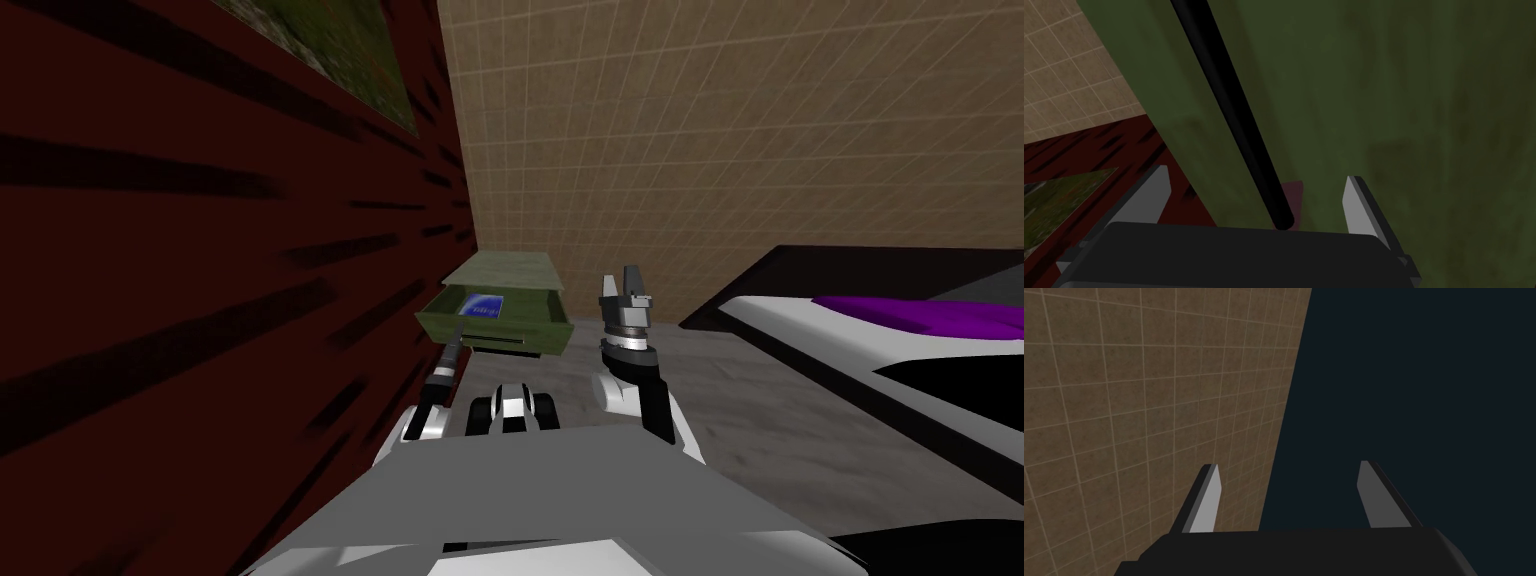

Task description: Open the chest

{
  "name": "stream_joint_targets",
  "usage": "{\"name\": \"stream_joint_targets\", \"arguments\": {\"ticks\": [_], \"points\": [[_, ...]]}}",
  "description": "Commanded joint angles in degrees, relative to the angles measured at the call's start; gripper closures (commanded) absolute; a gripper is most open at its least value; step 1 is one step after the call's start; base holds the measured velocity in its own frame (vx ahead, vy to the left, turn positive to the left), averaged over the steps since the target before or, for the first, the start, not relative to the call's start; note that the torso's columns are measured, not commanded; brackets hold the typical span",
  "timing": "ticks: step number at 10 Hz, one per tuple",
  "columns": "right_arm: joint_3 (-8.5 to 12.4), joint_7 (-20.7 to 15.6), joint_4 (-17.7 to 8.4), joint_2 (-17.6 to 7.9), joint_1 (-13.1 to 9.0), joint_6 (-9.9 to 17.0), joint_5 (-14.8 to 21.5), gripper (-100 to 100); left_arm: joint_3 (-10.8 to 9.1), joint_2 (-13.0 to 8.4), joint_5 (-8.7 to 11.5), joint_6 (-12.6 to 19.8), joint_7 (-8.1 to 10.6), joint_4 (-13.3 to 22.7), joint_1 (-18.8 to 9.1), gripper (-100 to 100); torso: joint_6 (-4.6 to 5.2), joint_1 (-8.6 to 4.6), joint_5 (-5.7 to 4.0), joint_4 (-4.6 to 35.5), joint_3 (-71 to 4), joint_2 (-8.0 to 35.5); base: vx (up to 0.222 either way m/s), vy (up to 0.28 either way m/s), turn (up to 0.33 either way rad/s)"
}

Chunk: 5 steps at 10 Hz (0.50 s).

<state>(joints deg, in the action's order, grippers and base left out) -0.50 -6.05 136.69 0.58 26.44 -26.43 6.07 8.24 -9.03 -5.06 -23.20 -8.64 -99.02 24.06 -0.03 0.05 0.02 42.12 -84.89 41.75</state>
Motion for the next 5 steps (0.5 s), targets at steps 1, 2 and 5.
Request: {"name": "stream_joint_targets", "arguments": {"ticks": [1, 2, 5], "points": [[0.0, 0.0, 0.0, 0.0, 0.0, 0.0, 0.0, 0, 0.03, -0.78, 0.2, 3.05, 0.42, -4.1, 1.15, -100, 0.03, -0.05, -0.02, 0.04, 0.03, 0.08, 0.027, -0.009, -0.001], [0.0, 0.0, 0.0, 0.0, 0.0, 0.0, 0.0, 0, 0.07, -1.07, 0.26, 4.16, 0.57, -5.68, 1.59, -100, 0.05, -0.02, -0.04, 0.15, 0.14, 0.24, 0.023, -0.01, -0.009], [0.0, 0.0, 0.0, 0.0, 0.0, 0.0, 0.0, 0, 0.18, -1.93, 0.46, 7.51, 1.01, -10.42, 2.9, -100, 0.04, -0.04, -0.01, 0.2, 0.39, 0.64, 0.01, -0.006, -0.007]]}}
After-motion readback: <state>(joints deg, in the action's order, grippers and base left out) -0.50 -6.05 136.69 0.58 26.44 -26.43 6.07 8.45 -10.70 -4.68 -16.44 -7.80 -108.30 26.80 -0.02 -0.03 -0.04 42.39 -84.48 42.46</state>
